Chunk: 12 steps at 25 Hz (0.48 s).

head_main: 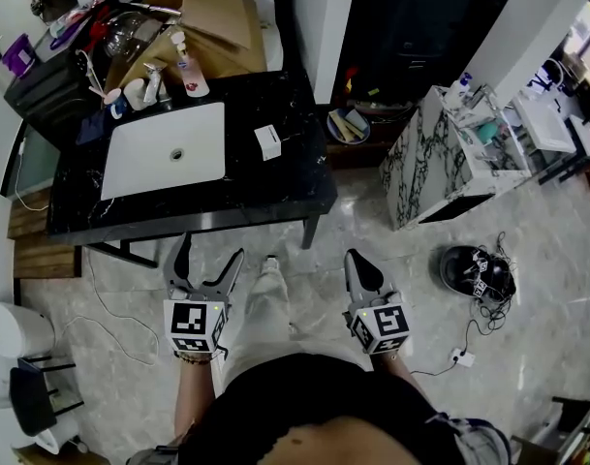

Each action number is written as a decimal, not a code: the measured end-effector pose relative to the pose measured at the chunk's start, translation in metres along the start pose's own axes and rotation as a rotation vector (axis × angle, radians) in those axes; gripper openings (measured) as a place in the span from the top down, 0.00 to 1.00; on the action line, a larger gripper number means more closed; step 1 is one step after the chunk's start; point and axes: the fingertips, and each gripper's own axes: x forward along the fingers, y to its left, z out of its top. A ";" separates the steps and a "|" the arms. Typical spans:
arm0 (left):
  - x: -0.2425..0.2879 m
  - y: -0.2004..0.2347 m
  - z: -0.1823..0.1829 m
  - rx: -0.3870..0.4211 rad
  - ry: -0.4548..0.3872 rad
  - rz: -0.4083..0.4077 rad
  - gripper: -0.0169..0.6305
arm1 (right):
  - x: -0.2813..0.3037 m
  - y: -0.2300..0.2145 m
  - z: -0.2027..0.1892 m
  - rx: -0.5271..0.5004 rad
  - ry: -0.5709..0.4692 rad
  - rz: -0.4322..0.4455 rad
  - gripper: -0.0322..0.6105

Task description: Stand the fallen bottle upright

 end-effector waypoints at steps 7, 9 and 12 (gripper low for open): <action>0.062 0.016 0.015 0.012 0.005 -0.066 0.32 | 0.050 -0.020 0.026 -0.007 -0.027 -0.042 0.94; 0.080 0.015 0.017 0.004 0.012 -0.102 0.32 | 0.064 -0.028 0.029 -0.009 -0.022 -0.060 0.94; 0.107 0.016 0.018 0.018 0.033 -0.148 0.32 | 0.086 -0.035 0.037 -0.007 -0.021 -0.079 0.94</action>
